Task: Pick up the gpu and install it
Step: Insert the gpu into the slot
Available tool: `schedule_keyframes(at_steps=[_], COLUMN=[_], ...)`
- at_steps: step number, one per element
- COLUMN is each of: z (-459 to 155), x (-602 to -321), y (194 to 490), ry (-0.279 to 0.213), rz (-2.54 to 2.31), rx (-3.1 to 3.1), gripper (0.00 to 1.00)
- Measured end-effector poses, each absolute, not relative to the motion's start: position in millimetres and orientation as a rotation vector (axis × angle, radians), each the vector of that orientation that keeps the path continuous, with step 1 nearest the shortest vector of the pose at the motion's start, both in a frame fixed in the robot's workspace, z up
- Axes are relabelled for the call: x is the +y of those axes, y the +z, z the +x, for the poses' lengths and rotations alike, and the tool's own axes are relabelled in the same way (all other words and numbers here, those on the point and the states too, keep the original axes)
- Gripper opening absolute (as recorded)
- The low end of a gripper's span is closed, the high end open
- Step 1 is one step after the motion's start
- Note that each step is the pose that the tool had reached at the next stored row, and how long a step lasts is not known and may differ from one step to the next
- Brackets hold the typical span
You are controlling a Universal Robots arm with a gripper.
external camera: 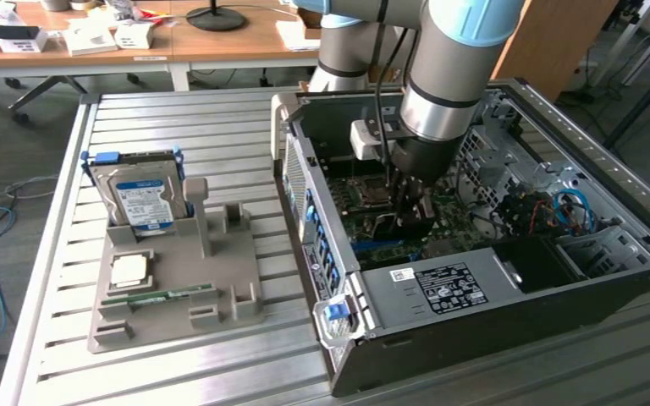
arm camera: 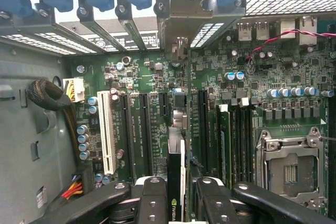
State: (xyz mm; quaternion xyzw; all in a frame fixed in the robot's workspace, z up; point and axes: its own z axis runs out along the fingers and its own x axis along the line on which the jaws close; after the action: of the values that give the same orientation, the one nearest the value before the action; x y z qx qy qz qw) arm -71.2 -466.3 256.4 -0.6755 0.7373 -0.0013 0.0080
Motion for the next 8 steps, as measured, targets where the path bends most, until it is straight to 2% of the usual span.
schedule_keyframes(at_steps=[8], z=[-71.2], x=[-466.3], y=[256.4], ry=[-0.004], rz=[-2.119], rx=[2.297], gripper=[0.26])
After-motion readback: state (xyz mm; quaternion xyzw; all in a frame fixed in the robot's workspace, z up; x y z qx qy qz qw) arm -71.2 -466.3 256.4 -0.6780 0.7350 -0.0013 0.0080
